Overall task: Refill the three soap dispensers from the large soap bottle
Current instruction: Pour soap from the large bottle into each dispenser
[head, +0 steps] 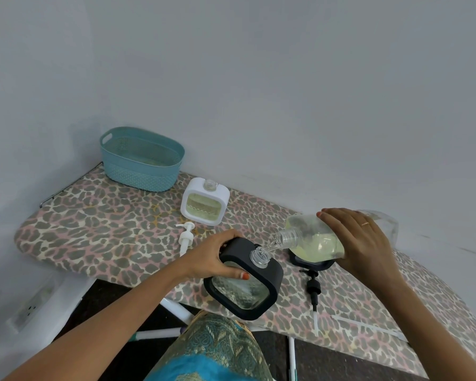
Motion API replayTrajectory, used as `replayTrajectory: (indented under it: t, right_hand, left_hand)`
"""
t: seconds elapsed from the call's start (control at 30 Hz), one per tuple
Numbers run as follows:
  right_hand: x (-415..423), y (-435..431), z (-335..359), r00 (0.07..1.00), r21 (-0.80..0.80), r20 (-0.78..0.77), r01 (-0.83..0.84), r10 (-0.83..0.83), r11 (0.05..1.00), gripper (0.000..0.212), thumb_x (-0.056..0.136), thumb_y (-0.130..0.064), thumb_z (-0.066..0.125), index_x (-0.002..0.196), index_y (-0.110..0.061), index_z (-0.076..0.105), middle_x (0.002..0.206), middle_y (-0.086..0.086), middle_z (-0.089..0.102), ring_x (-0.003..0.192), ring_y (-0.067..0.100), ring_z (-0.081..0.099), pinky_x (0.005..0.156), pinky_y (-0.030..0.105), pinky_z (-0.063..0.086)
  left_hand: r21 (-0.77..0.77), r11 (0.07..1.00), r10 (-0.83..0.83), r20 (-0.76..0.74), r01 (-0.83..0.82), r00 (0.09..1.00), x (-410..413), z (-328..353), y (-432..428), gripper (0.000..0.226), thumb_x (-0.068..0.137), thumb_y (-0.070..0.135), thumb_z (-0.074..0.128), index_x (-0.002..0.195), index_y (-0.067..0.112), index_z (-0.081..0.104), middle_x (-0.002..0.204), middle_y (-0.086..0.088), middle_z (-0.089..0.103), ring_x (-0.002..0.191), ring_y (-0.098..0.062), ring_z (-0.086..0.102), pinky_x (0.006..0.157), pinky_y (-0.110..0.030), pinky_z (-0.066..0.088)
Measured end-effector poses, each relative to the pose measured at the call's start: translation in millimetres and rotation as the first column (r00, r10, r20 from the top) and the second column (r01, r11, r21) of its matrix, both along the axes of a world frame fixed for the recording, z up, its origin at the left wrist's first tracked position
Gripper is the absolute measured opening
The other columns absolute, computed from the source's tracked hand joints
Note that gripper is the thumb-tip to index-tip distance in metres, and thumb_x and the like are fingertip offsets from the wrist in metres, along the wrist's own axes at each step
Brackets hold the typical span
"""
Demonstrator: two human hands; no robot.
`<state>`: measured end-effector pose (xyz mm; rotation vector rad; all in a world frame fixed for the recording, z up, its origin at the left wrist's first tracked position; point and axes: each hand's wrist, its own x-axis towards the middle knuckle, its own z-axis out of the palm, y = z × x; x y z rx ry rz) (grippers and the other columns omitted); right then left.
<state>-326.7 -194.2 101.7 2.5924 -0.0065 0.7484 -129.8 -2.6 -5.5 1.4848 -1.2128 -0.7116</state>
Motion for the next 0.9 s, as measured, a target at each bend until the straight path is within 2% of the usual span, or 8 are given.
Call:
replayTrajectory:
  t: [0.13,0.3,0.4,0.5,0.63,0.73,0.83,0.9]
  right_hand:
    - [0.8,4.7,4.0,1.000,0.012,0.011,-0.019,0.018,1.000,0.049,0.074,-0.038,0.048,0.112,-0.008,0.049,0.102,0.018,0.068,0.091,0.035,0.067,0.076,0.044,0.052]
    - [1.4,3.2,3.1,0.999,-0.008,0.042,-0.024,0.024,1.000,0.044,0.083,-0.040,0.059,0.112,-0.010,0.049,0.102,0.016,0.069,0.091,0.032,0.066,0.076,0.041,0.053]
    - [0.8,3.4,3.9,0.999,-0.007,0.026,-0.026,0.027,1.000,0.048,0.074,-0.038,0.050,0.112,-0.009,0.049,0.102,0.017,0.068,0.091,0.033,0.067,0.076,0.042,0.052]
    - [0.5,3.0,4.8,1.000,-0.004,0.009,-0.011,0.011,1.000,0.053,0.069,-0.037,0.063,0.113,-0.009,0.049,0.102,0.017,0.068,0.091,0.034,0.067,0.076,0.042,0.052]
    - [0.3,4.3,6.0,1.000,0.008,0.007,-0.015,0.015,1.000,0.050,0.078,-0.044,0.041,0.112,-0.008,0.049,0.101,0.018,0.068,0.090,0.034,0.067,0.075,0.043,0.052]
    - [0.3,5.4,7.2,1.000,0.022,0.004,-0.020,0.020,1.000,0.051,0.079,-0.045,0.037,0.111,-0.008,0.049,0.101,0.018,0.068,0.090,0.035,0.067,0.075,0.044,0.052]
    - [0.1,4.9,6.1,1.000,0.015,0.001,-0.022,0.022,1.000,0.050,0.077,-0.044,0.046,0.112,-0.008,0.049,0.102,0.018,0.068,0.090,0.035,0.067,0.076,0.045,0.052]
    - [-0.1,2.8,3.9,1.000,-0.007,-0.003,-0.014,0.014,1.000,0.061,0.064,-0.037,0.072,0.113,-0.009,0.048,0.102,0.018,0.068,0.091,0.035,0.067,0.076,0.044,0.053]
  left_hand:
    - [-0.012,1.000,0.000,0.002,0.000,1.000,-2.1,2.5,1.7,0.047,0.060,0.032,0.081,0.098,0.023,0.053,0.093,0.004,0.060,0.086,-0.006,0.060,0.079,-0.017,0.049]
    - [-0.008,1.000,-0.001,0.008,0.001,1.000,-2.3,2.9,1.8,0.058,0.059,0.035,0.080,0.105,0.011,0.054,0.096,0.001,0.061,0.090,-0.011,0.060,0.082,-0.021,0.050]
    - [-0.011,1.000,-0.001,0.019,0.001,1.000,-2.7,3.0,2.7,0.056,0.062,0.026,0.081,0.107,0.007,0.054,0.099,-0.006,0.061,0.092,-0.015,0.060,0.083,-0.023,0.049]
    - [-0.025,1.000,0.003,0.021,-0.002,1.000,-4.0,4.8,3.0,0.061,0.058,0.037,0.079,0.106,0.008,0.054,0.098,-0.007,0.062,0.091,-0.016,0.060,0.082,-0.024,0.050]
    - [-0.003,1.000,-0.006,0.022,0.006,1.000,-3.0,4.0,1.2,0.049,0.065,0.019,0.082,0.105,0.009,0.053,0.098,-0.006,0.061,0.091,-0.015,0.060,0.082,-0.025,0.050]
    - [-0.011,1.000,-0.016,0.019,0.016,1.000,-3.4,4.8,1.3,0.057,0.058,0.041,0.083,0.101,0.018,0.053,0.096,-0.001,0.061,0.090,-0.013,0.060,0.081,-0.023,0.049]
    - [-0.013,1.000,-0.012,0.008,0.012,1.000,-3.6,5.2,1.4,0.070,0.049,0.064,0.075,0.100,0.021,0.053,0.096,0.001,0.061,0.091,-0.014,0.061,0.083,-0.023,0.049]
    - [-0.015,1.000,-0.010,0.003,0.010,1.000,-3.7,5.1,1.3,0.072,0.048,0.067,0.074,0.101,0.022,0.054,0.097,0.000,0.062,0.092,-0.014,0.061,0.084,-0.024,0.050]
